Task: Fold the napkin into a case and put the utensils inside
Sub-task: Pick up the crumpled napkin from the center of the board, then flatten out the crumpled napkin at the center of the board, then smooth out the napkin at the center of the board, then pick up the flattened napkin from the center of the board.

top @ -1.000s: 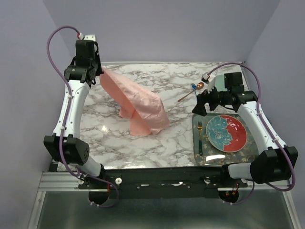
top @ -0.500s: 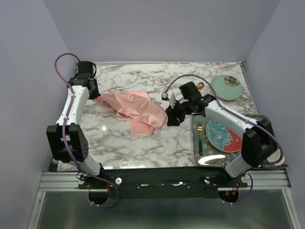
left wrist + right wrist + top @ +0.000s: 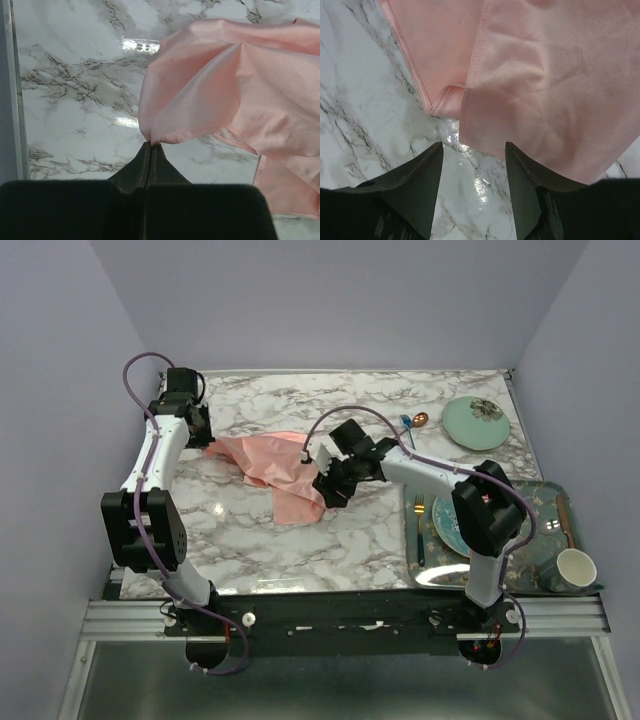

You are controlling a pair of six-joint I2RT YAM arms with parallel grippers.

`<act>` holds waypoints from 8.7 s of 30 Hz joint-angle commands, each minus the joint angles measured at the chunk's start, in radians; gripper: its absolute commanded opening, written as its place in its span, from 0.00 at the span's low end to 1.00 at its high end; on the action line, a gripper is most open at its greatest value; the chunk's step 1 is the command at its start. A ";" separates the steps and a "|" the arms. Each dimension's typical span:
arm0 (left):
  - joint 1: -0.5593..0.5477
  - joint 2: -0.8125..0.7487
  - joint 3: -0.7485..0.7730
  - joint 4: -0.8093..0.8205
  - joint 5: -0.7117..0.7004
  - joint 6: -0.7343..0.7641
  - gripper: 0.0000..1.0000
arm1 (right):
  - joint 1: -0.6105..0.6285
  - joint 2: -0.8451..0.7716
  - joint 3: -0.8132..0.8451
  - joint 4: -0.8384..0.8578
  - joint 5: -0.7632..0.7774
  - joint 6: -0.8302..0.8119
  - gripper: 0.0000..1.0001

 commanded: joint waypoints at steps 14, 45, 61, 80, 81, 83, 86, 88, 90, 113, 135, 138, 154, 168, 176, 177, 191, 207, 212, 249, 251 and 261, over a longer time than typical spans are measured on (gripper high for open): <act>0.029 0.018 0.011 -0.008 0.064 0.035 0.00 | 0.063 0.144 -0.012 0.068 0.189 0.001 0.59; 0.043 -0.448 0.236 0.194 0.198 0.364 0.00 | -0.076 -0.141 0.724 -0.135 0.392 -0.126 0.01; 0.043 -1.009 0.074 0.123 0.222 0.449 0.00 | 0.111 -0.716 0.391 -0.245 0.318 -0.186 0.01; 0.045 -0.919 -0.036 0.158 0.052 0.411 0.00 | 0.154 -0.537 0.454 -0.270 0.534 -0.036 0.01; 0.043 -0.877 -0.056 0.206 0.046 0.406 0.00 | 0.095 -0.498 0.413 -0.245 0.521 -0.029 0.01; 0.045 -0.824 -0.107 0.247 0.055 0.392 0.00 | 0.027 -0.435 0.400 -0.198 0.472 -0.005 0.01; 0.043 -0.703 -0.174 0.339 0.064 0.397 0.00 | -0.074 -0.289 0.429 -0.162 0.405 0.000 0.01; 0.043 -0.596 -0.207 0.420 0.046 0.406 0.00 | -0.114 -0.170 0.475 -0.152 0.358 -0.012 0.01; 0.043 -0.463 -0.228 0.487 0.043 0.430 0.00 | -0.131 -0.073 0.529 -0.153 0.336 -0.029 0.01; 0.052 0.520 0.482 0.382 -0.005 0.269 0.90 | -0.239 0.496 0.871 0.115 0.613 0.023 1.00; 0.066 0.076 -0.207 0.075 0.324 0.464 0.41 | -0.225 0.291 0.528 -0.458 0.016 -0.137 0.61; 0.068 0.070 -0.260 0.070 0.300 0.484 0.34 | -0.211 0.270 0.442 -0.454 -0.001 -0.135 0.57; 0.089 -0.037 -0.488 0.084 0.197 0.601 0.20 | -0.110 0.107 0.058 -0.354 0.000 -0.083 0.50; 0.107 -0.339 -0.641 -0.080 0.213 0.737 0.34 | -0.021 -0.097 -0.127 -0.394 -0.060 -0.014 0.46; 0.130 -0.280 -0.719 0.007 0.136 0.730 0.32 | -0.016 -0.033 -0.185 -0.302 0.069 -0.011 0.43; 0.137 -0.270 -0.734 0.018 0.124 0.731 0.31 | -0.016 -0.016 -0.189 -0.296 0.080 -0.011 0.43; 0.219 -0.237 -0.767 0.049 0.050 0.835 0.30 | 0.063 -0.032 -0.245 -0.380 -0.073 -0.029 0.39; 0.221 -0.484 -0.427 -0.120 0.424 0.713 0.77 | -0.117 -0.138 0.182 -0.526 -0.223 0.042 0.64; 0.223 -0.335 -0.233 0.076 0.509 0.460 0.80 | -0.280 -0.050 0.423 -0.370 -0.169 0.200 0.64; 0.215 0.915 0.899 0.193 0.530 0.305 0.66 | -0.460 0.317 0.753 -0.254 -0.067 0.336 0.74; 0.213 0.919 0.888 0.187 0.541 0.325 0.65 | -0.460 0.314 0.752 -0.253 -0.058 0.331 0.74; 0.215 0.919 0.859 0.169 0.592 0.389 0.50 | -0.460 0.317 0.749 -0.257 -0.044 0.325 0.74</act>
